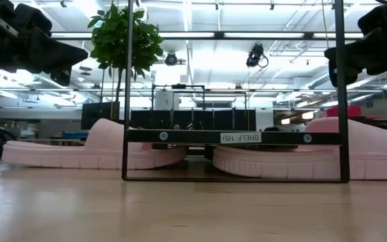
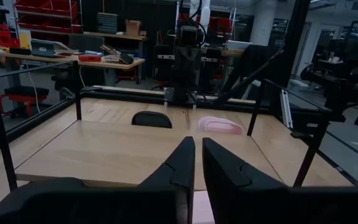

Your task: Pick and place slides into the shelf

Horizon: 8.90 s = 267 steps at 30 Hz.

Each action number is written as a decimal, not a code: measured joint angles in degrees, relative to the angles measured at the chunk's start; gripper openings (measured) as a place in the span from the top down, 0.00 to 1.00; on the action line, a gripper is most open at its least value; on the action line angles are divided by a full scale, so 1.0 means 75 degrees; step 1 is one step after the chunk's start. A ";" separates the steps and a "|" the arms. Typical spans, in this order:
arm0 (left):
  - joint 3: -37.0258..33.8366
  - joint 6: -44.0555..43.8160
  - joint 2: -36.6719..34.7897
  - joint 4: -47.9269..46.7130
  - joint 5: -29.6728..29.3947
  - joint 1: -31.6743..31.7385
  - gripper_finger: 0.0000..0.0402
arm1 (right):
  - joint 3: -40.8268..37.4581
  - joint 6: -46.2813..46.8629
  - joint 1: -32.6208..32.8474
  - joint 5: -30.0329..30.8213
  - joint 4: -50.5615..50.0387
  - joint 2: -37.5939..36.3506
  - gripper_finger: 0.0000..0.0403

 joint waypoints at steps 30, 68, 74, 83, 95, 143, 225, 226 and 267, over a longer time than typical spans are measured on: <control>-0.0001 0.0000 0.0000 0.0000 -0.0002 0.0003 0.94 | -0.0002 0.0001 0.0001 0.0000 0.0001 0.0000 0.97; -0.0001 -0.0094 -0.0001 -0.0001 0.0001 0.0001 0.90 | -0.0002 -0.0057 0.0000 -0.0002 0.0000 0.0000 0.97; -0.0003 -0.0201 -0.0002 0.0000 0.0001 0.0000 0.92 | -0.0003 -0.0060 -0.0001 0.0000 0.0000 0.0000 0.97; 0.0000 -0.0201 -0.0002 -0.0003 -0.0002 0.0000 0.94 | 0.0000 -0.0161 0.0000 0.0000 0.0002 0.0000 0.97; -0.0003 -0.0187 0.0000 0.0099 -0.0009 0.0003 0.91 | -0.0008 -0.0370 -0.0001 0.0073 0.0062 0.0000 0.97; 0.3993 0.0059 0.4283 -0.1271 -0.1410 0.0003 0.93 | 0.5875 0.0130 -0.0605 0.2089 -0.4674 0.5706 0.75; 0.3993 0.0401 0.4856 -0.3128 -0.1408 0.0000 0.96 | 0.1173 0.9659 0.1644 -0.0758 -0.2242 0.5890 0.51; 0.3993 0.0399 0.4857 -0.3127 -0.1410 0.0000 0.96 | 0.1106 0.9711 0.1682 -0.0760 -0.2160 0.5890 0.51; 0.3993 0.0338 0.4858 -0.3147 -0.1410 0.0001 0.95 | 0.0294 0.9700 0.1773 -0.0242 -0.0970 0.5890 0.94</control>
